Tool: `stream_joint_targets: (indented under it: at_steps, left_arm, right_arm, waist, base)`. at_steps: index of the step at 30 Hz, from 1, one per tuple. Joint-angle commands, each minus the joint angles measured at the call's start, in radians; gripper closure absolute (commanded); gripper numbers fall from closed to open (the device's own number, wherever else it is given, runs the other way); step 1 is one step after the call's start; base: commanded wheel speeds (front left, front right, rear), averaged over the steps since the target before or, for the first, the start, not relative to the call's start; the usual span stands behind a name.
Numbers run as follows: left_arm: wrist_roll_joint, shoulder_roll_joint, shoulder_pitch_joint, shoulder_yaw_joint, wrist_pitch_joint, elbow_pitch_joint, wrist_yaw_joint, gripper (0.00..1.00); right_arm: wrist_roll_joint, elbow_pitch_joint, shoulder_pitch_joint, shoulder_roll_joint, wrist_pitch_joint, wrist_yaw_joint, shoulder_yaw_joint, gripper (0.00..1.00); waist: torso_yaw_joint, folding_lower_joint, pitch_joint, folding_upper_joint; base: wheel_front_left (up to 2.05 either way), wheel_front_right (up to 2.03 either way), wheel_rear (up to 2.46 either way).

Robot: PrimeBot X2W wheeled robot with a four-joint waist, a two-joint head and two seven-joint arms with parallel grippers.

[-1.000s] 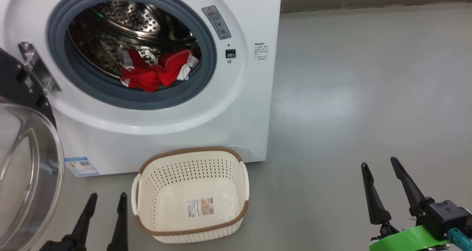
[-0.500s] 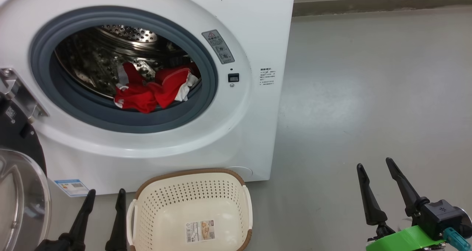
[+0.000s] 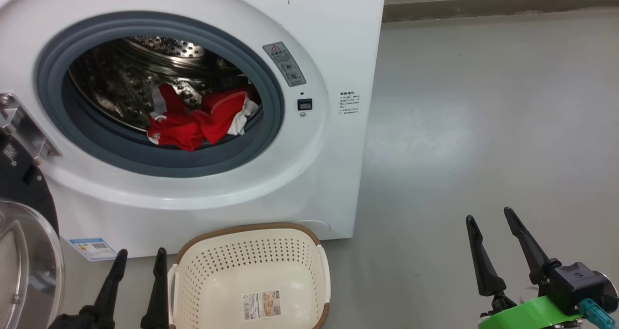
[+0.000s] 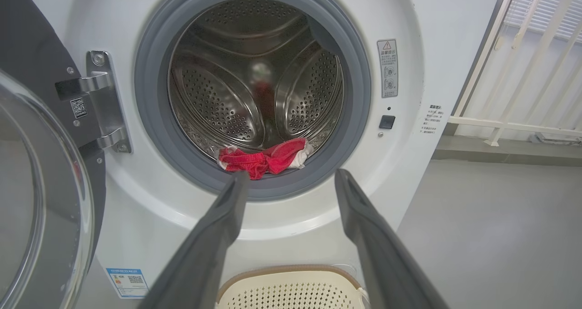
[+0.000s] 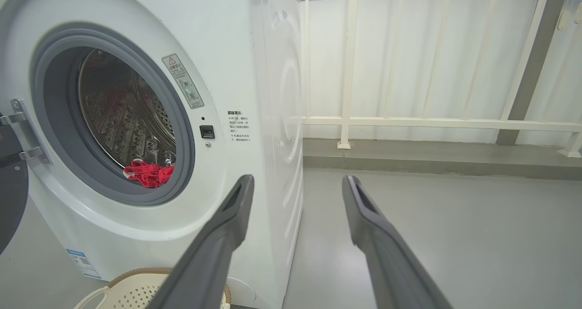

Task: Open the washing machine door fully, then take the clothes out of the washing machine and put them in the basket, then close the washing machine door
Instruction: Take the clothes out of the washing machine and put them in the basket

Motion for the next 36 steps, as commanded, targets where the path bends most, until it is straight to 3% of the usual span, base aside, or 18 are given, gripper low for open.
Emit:
stream_joint_targets:
  at_steps: [1,17,36]
  left_arm:
    - [0.010,0.013,-0.037,0.030,-0.012,-0.019,0.008,0.00]
    - [-0.014,-0.003,-0.093,0.031,-0.012,0.012,0.020,0.00]
    - [-0.039,0.015,-0.420,-0.003,0.008,0.109,0.028,0.00]
  right_arm:
    - [0.006,-0.022,-0.034,-0.011,-0.006,0.007,0.025,0.00]
    - [0.001,-0.012,-0.082,-0.011,-0.006,0.007,0.052,0.00]
    - [-0.021,-0.053,-0.210,-0.011,-0.006,0.007,0.089,0.00]
  waist:
    - [0.000,0.0000,0.002,0.0000]
    - [0.016,0.0000,0.041,0.0000]
    - [0.038,0.0000,0.254,0.0000]
  base:
    - [0.00,0.00,0.00]
    - [0.00,0.00,0.00]
    - [0.00,0.00,0.00]
